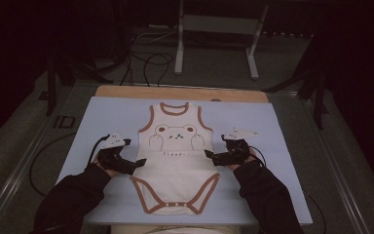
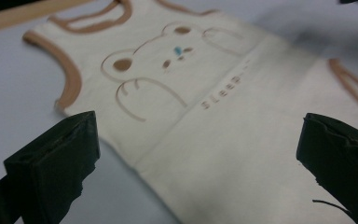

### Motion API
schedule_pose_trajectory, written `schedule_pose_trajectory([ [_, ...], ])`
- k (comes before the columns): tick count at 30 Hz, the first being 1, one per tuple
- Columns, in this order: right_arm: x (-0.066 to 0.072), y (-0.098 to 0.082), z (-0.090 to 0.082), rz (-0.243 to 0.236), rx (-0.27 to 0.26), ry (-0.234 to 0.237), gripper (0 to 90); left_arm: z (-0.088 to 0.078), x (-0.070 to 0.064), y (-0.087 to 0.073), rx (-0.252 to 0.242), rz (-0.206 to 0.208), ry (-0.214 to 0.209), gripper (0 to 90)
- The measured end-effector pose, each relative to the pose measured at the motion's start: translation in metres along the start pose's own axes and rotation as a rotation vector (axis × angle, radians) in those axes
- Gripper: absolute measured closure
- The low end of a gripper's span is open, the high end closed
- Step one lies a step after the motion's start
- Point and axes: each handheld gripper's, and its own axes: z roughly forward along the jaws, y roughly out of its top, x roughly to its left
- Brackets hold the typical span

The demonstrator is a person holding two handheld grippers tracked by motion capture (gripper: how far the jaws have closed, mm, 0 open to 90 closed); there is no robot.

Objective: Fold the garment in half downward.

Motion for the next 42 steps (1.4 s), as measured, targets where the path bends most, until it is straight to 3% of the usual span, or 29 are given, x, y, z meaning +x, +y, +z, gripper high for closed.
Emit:
schedule_pose_trajectory([
  [7, -0.004, -0.007, 0.009, 0.006, 0.034, 0.013, 13.1, 0.013, 0.006, -0.006, 0.054, -0.018, -0.002, 0.4],
  [10, -0.006, -0.012, 0.015, 0.018, 0.056, 0.011, 13.3, 0.019, 0.008, -0.010, 0.094, -0.009, 0.017, 0.6],
  [15, -0.011, -0.020, 0.023, 0.037, 0.089, 0.017, 16.2, 0.028, 0.009, -0.012, 0.151, -0.041, 0.019, 4.3],
  [21, -0.016, -0.025, 0.031, 0.049, 0.128, 0.012, 20.4, 0.035, 0.013, -0.013, 0.185, -0.037, 0.035, 14.0],
  [29, -0.022, -0.027, 0.039, 0.058, 0.153, -0.004, 29.0, 0.041, 0.017, -0.013, 0.194, -0.054, 0.056, 20.0],
  [32, -0.024, -0.026, 0.041, 0.078, 0.154, -0.014, 30.4, 0.042, 0.018, -0.013, 0.192, -0.039, 0.059, 23.6],
  [37, -0.024, -0.027, 0.045, 0.082, 0.167, -0.019, 38.4, 0.042, 0.021, -0.011, 0.174, -0.080, 0.071, 40.8],
  [40, -0.023, -0.028, 0.048, 0.064, 0.180, -0.010, 45.0, 0.044, 0.020, -0.011, 0.173, -0.072, 0.073, 44.6],
  [42, -0.022, -0.029, 0.050, 0.061, 0.187, -0.009, 47.7, 0.045, 0.021, -0.009, 0.182, -0.091, 0.079, 47.1],
])
